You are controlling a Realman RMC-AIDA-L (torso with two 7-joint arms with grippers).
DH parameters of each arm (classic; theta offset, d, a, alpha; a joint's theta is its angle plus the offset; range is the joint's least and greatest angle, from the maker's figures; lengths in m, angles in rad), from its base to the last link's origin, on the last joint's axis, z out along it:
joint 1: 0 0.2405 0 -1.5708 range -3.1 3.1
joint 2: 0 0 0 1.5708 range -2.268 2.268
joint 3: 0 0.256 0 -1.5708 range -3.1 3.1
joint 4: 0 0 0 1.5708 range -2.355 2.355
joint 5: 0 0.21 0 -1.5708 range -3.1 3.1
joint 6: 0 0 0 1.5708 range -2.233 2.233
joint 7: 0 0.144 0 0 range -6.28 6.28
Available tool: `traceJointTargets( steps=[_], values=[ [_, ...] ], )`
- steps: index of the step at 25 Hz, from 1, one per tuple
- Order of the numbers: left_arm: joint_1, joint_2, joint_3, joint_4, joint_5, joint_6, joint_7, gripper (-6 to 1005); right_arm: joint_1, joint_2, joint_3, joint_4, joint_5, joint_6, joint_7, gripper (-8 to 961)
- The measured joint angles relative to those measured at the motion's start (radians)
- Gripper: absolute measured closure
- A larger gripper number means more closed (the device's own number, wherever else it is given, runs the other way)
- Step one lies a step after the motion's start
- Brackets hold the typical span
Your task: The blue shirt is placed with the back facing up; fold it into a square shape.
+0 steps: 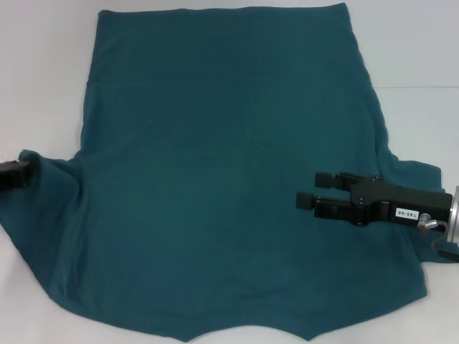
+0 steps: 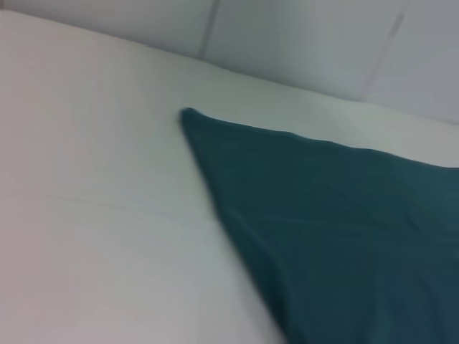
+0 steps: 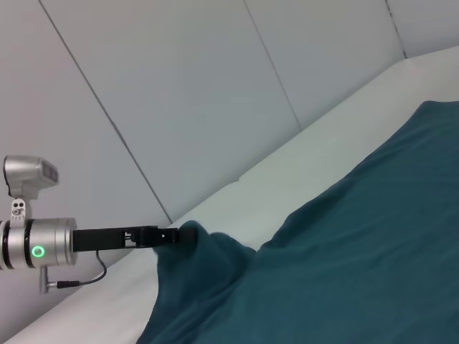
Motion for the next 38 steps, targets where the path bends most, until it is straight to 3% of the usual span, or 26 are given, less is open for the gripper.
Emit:
traceJointTargets(
  steps=[8, 15, 21, 27, 29, 38],
  values=[
    [0.007, -0.007, 0.049, 0.092, 0.019, 0.216, -0.132, 997, 0.007, 0.0, -0.002, 0.0, -0.003, -0.001, 0.0, 82],
    [-0.011, -0.015, 0.082, 0.091, 0.01, 0.25, -0.184, 996, 0.006, 0.0, -0.002, 0.0, -0.006, 0.0, -0.006, 84],
    [-0.042, -0.039, 0.104, 0.078, 0.009, 0.252, -0.222, 981, 0.004, 0.0, -0.002, 0.0, -0.006, 0.001, -0.009, 86],
    [-0.079, -0.049, 0.114, -0.001, 0.0, 0.268, -0.223, 948, 0.002, 0.0, -0.002, 0.005, -0.006, 0.0, -0.009, 88],
    [-0.087, -0.049, 0.114, -0.027, -0.006, 0.277, -0.218, 760, 0.001, 0.0, -0.002, 0.005, -0.005, 0.0, -0.008, 89],
    [-0.066, -0.044, 0.102, -0.037, -0.029, 0.281, -0.181, 571, -0.002, -0.001, 0.002, 0.0, -0.002, 0.0, -0.001, 92]
  ],
)
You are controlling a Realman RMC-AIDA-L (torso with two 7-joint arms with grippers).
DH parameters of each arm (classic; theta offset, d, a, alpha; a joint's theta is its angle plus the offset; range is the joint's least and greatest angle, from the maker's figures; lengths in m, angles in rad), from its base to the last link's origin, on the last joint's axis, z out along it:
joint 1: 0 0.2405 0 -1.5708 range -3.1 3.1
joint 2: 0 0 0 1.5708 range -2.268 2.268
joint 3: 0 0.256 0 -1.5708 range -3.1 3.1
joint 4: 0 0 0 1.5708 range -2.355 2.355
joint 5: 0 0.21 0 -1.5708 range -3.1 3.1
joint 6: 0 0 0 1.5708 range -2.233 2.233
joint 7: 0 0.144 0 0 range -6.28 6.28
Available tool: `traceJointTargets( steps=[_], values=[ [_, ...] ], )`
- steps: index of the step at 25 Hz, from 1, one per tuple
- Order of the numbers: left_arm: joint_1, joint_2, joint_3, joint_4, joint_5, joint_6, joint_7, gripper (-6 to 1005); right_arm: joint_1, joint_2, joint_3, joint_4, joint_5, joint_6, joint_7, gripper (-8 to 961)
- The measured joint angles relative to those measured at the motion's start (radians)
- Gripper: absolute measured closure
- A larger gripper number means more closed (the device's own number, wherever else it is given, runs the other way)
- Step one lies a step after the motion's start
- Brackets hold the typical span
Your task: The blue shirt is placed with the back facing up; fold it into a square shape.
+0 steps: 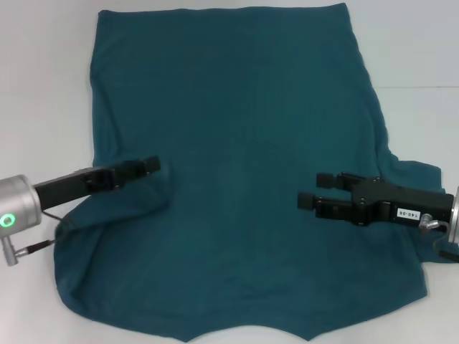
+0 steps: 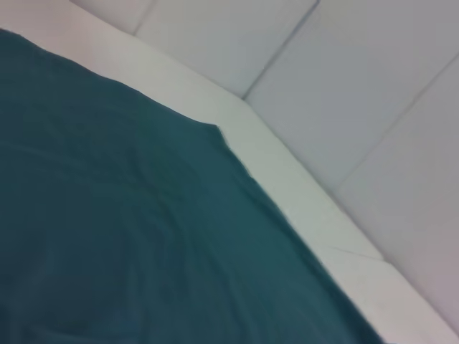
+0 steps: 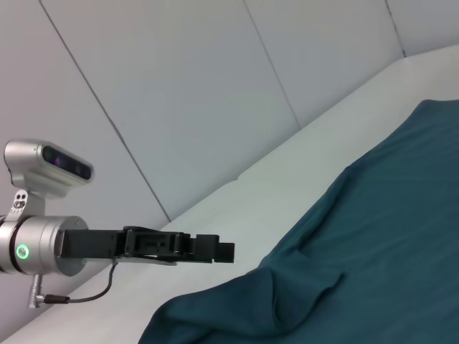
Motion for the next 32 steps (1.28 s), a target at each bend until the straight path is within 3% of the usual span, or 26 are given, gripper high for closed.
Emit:
traceJointTargets(
  steps=[13, 32],
  values=[
    [0.092, -0.004, 0.006, 0.054, 0.019, -0.159, 0.147, 114, 0.01, -0.005, -0.002, -0.002, 0.001, 0.002, 0.002, 96],
    [0.095, -0.005, 0.018, 0.048, 0.11, -0.167, 0.137, 113, 0.02, -0.006, -0.002, -0.003, 0.0, -0.003, 0.007, 103]
  ],
)
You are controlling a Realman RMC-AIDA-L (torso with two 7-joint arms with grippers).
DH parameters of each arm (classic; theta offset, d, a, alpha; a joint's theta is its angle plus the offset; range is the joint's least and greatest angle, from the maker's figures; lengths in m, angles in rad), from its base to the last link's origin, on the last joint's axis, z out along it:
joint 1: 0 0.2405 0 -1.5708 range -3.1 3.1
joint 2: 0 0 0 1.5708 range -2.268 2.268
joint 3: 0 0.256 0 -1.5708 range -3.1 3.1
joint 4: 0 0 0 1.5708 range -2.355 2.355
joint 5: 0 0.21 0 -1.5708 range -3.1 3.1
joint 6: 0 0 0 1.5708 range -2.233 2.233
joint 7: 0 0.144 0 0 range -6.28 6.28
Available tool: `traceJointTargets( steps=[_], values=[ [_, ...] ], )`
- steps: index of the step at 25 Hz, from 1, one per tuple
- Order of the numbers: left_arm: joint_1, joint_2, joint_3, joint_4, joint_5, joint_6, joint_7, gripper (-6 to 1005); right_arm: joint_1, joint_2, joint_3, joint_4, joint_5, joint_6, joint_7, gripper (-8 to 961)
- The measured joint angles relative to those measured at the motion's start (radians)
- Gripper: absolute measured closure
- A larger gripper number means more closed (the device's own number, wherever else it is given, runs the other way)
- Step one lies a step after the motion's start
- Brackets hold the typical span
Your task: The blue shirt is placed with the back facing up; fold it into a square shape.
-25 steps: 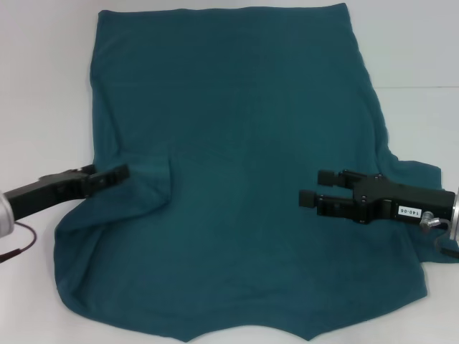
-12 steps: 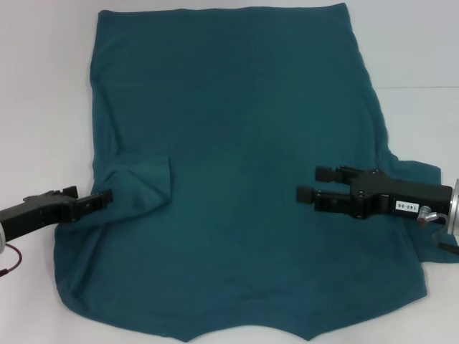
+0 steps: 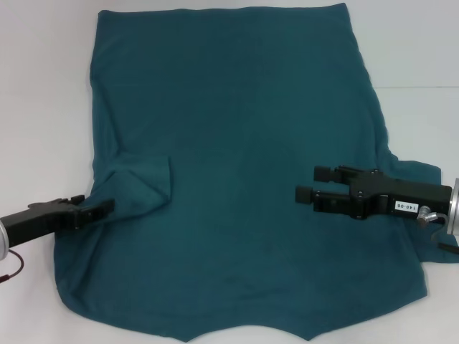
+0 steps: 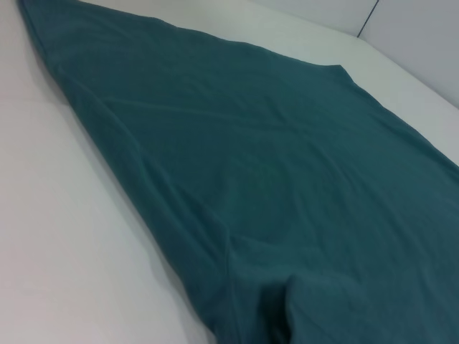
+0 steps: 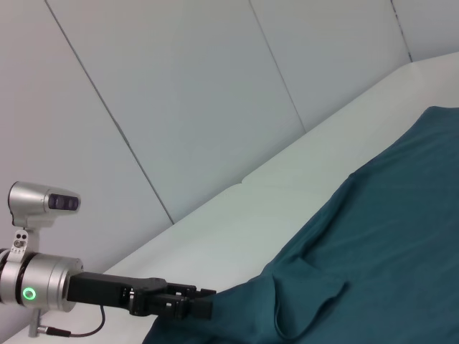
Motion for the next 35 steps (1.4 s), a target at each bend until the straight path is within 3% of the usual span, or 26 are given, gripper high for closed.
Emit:
traceJointTargets(
  steps=[6, 16, 25, 35],
  values=[
    [0.0, 0.0, 0.004, 0.004, 0.004, -0.003, -0.003, 288, -0.003, 0.001, -0.001, 0.0, 0.0, -0.003, 0.0, 105],
    [0.005, 0.0, 0.004, 0.018, 0.005, 0.009, -0.016, 742, -0.004, 0.003, -0.002, 0.0, 0.0, -0.005, 0.0, 108],
    [-0.001, 0.0, 0.002, 0.065, -0.005, 0.135, -0.06, 970, -0.003, 0.003, -0.002, 0.0, 0.001, -0.004, 0.0, 111],
    [-0.027, -0.003, 0.006, 0.027, -0.007, 0.194, -0.079, 998, -0.006, 0.003, -0.002, 0.0, 0.001, 0.001, -0.001, 115]
  ],
)
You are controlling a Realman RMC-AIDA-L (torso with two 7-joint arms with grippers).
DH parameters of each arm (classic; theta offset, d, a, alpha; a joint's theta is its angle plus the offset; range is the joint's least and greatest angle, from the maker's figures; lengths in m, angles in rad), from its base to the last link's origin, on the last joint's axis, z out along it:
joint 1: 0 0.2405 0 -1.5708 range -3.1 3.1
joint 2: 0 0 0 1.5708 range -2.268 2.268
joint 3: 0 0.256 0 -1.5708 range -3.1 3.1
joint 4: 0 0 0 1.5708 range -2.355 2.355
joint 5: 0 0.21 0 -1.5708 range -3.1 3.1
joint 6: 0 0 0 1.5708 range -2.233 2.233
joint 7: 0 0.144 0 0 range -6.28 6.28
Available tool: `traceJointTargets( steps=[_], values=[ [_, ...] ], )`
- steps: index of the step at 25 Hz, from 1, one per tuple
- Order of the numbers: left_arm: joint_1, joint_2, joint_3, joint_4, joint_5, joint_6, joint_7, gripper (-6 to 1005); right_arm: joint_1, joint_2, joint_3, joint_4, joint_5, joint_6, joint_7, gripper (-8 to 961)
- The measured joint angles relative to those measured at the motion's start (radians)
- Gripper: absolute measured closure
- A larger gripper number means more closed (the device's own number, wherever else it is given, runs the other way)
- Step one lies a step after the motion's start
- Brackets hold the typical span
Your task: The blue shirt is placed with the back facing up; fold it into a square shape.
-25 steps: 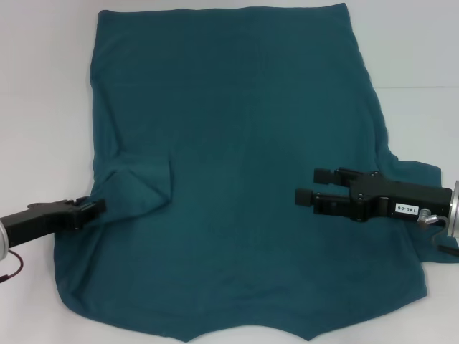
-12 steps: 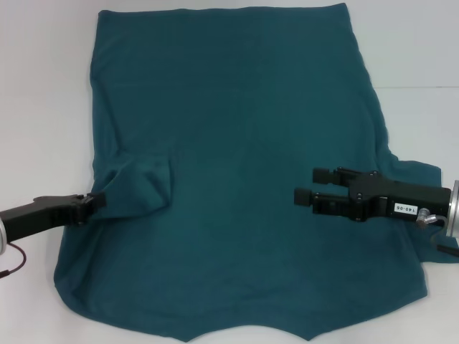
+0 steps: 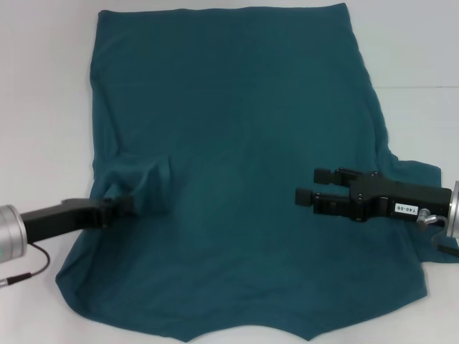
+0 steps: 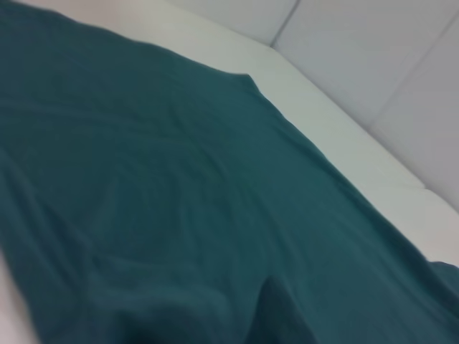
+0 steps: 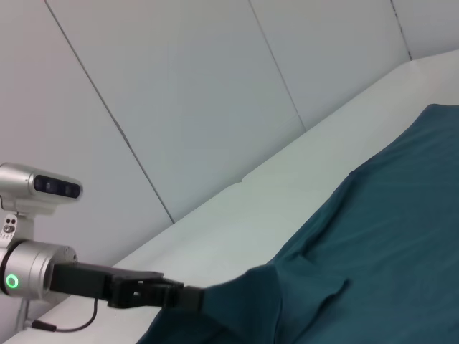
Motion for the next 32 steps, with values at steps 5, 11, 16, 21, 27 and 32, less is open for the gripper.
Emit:
traceJointTargets(
  steps=[5, 11, 16, 21, 27, 32],
  values=[
    [0.0, 0.002, 0.006, -0.023, 0.006, 0.1, 0.006, 999, -0.001, 0.0, 0.0, 0.001, 0.0, 0.001, -0.003, 116],
    [-0.003, 0.005, 0.01, -0.018, 0.007, 0.222, 0.011, 899, -0.002, -0.004, 0.002, 0.001, 0.001, 0.002, -0.003, 118],
    [-0.02, 0.006, 0.01, -0.022, -0.009, 0.235, 0.018, 783, -0.003, -0.01, 0.01, 0.001, 0.002, 0.005, 0.014, 120],
    [-0.035, 0.003, 0.011, -0.029, -0.093, 0.239, 0.084, 651, -0.011, -0.028, 0.024, -0.006, 0.002, 0.019, 0.084, 122],
    [-0.059, 0.004, 0.004, -0.082, -0.159, 0.216, 0.169, 407, -0.039, -0.067, 0.047, -0.03, 0.003, 0.012, 0.196, 124],
    [-0.068, 0.002, 0.009, -0.112, -0.19, 0.201, 0.251, 280, -0.071, -0.091, 0.046, -0.06, -0.005, 0.043, 0.309, 125]
  ],
)
